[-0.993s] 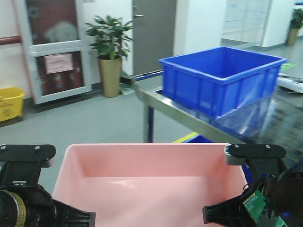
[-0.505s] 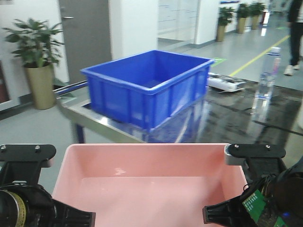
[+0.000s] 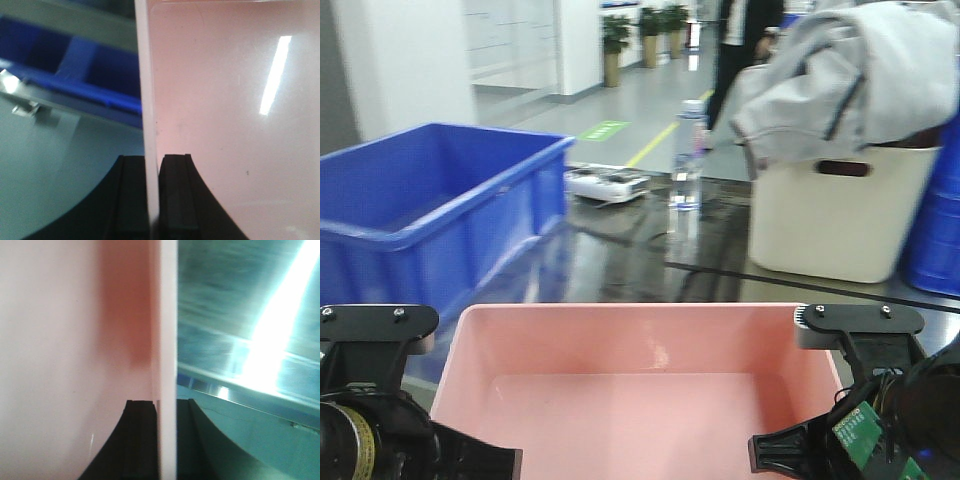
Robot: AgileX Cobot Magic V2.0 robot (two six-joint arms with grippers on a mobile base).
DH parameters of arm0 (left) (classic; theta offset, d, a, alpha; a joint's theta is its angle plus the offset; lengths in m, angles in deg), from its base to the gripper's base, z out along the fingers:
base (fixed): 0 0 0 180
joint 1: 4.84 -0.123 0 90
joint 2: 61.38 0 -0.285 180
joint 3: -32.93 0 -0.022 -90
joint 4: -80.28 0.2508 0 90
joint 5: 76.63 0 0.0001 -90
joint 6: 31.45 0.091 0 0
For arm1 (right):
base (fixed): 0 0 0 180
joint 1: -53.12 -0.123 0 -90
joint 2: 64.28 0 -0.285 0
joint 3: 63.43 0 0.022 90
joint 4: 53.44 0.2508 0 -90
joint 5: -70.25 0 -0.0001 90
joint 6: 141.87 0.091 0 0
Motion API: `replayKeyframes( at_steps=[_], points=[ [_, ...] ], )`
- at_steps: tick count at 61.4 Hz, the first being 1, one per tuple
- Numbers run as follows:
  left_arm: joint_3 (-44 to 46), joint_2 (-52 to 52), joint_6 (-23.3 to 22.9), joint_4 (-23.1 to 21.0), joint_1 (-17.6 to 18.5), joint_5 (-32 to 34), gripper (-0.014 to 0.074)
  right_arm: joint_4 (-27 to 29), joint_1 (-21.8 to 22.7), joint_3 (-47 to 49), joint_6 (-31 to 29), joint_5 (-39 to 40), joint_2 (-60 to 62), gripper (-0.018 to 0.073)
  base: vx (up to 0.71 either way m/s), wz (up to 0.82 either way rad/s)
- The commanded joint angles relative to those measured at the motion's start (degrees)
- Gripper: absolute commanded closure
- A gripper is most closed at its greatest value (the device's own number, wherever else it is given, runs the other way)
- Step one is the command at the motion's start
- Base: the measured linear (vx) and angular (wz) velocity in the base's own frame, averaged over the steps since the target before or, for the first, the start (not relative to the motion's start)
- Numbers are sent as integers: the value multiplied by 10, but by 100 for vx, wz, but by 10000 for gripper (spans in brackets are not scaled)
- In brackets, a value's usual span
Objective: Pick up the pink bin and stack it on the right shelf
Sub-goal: 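Carry the pink bin with both grippers to the metal shelf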
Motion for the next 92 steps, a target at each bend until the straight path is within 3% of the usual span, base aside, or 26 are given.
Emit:
replayKeyframes(
  at_steps=[1, 43, 92],
  points=[
    [17, -16, -4, 21, 5, 33, 523, -27, 0, 17, -5, 26, 16, 485, 18, -69],
    [17, -16, -4, 21, 5, 33, 523, -26, 0, 17, -5, 26, 16, 485, 15, -53],
    [17, -16, -4, 21, 5, 33, 523, -27, 0, 17, -5, 26, 16, 485, 10, 3]
  ],
)
